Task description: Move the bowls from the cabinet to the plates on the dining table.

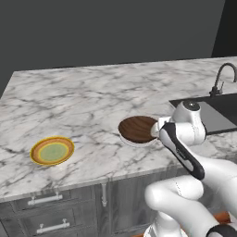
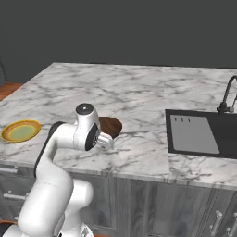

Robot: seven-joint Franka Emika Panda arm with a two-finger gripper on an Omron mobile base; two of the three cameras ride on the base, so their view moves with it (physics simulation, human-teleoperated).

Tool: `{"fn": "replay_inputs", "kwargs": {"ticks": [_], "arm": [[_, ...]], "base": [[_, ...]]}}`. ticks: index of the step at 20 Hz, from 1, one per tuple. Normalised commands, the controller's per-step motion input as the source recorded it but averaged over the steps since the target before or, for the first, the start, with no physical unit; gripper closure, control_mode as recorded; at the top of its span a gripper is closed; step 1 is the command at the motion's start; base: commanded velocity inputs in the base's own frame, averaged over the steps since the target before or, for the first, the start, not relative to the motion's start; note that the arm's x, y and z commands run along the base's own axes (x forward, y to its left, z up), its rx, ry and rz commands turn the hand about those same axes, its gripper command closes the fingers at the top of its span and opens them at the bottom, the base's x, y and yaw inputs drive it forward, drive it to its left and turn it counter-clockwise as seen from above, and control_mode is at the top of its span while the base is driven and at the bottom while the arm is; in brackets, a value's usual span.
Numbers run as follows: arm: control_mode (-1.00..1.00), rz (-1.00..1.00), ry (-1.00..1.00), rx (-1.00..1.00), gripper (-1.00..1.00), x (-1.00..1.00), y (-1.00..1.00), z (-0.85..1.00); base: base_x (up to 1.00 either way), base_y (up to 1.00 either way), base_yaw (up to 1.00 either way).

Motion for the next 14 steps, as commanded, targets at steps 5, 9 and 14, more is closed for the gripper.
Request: {"fn": "replay_inputs", "kwargs": {"ticks": [5,9,14], "arm": [[-1.0,0.2,0.0,-0.11,-1.0,-0.24,0.0,0.32],[-1.0,0.17,0.0,-0.1,-1.0,-0.27,0.0,0.21],[-1.0,0.16,0.0,-0.1,-1.0,-0.33,0.0,0.27]], "base": [[0.0,0.0,0.0],[0.0,0.0,0.0],[0.0,0.0,0.0]]}}
